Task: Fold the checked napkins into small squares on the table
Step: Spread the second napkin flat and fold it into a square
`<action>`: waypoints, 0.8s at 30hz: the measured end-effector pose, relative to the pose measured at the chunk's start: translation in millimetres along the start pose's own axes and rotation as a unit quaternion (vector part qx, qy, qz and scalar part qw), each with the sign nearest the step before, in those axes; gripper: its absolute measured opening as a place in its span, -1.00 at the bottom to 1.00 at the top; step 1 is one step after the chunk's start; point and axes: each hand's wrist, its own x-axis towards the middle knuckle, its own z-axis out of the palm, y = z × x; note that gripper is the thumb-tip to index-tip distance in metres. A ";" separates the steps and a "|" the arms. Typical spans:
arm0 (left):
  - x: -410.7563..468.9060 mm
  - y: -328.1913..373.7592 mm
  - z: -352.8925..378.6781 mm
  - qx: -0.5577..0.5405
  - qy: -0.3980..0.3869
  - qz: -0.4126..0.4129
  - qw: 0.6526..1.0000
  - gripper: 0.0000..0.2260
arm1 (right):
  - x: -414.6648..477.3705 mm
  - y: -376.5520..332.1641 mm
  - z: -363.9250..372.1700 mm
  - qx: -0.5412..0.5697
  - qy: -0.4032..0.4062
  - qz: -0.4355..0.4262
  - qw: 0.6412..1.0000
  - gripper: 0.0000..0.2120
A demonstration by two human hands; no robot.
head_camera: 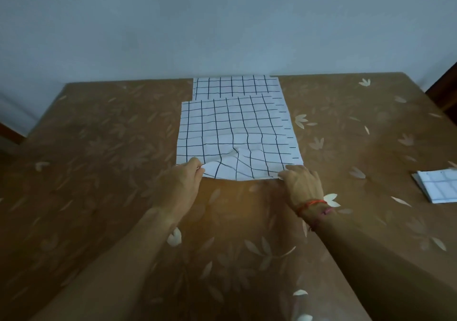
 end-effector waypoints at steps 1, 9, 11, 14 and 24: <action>-5.1 -1.7 -5.5 0.003 -0.002 0.002 1.000 -0.85 | -2.0 5.1 0.3 0.000 0.011 0.019 1.000 -0.78; -66.1 -15.3 -40.9 -0.025 -0.084 -0.014 0.996 -0.82 | -54.4 16.6 10.2 0.105 0.028 0.130 0.986 -0.73; -85.1 -18.6 -46.9 -0.046 -0.111 -0.037 0.992 -0.77 | -73.0 11.4 -0.3 0.089 0.083 0.120 0.985 -0.83; -113.2 -20.1 -55.6 -0.061 -0.115 -0.047 0.990 -0.89 | -112.1 -8.8 -24.5 0.114 0.092 0.118 0.982 -0.84; -198.0 -35.5 -97.1 -0.082 -0.102 -0.068 0.989 -0.93 | -184.5 5.5 -6.4 0.156 0.072 0.094 0.981 -0.88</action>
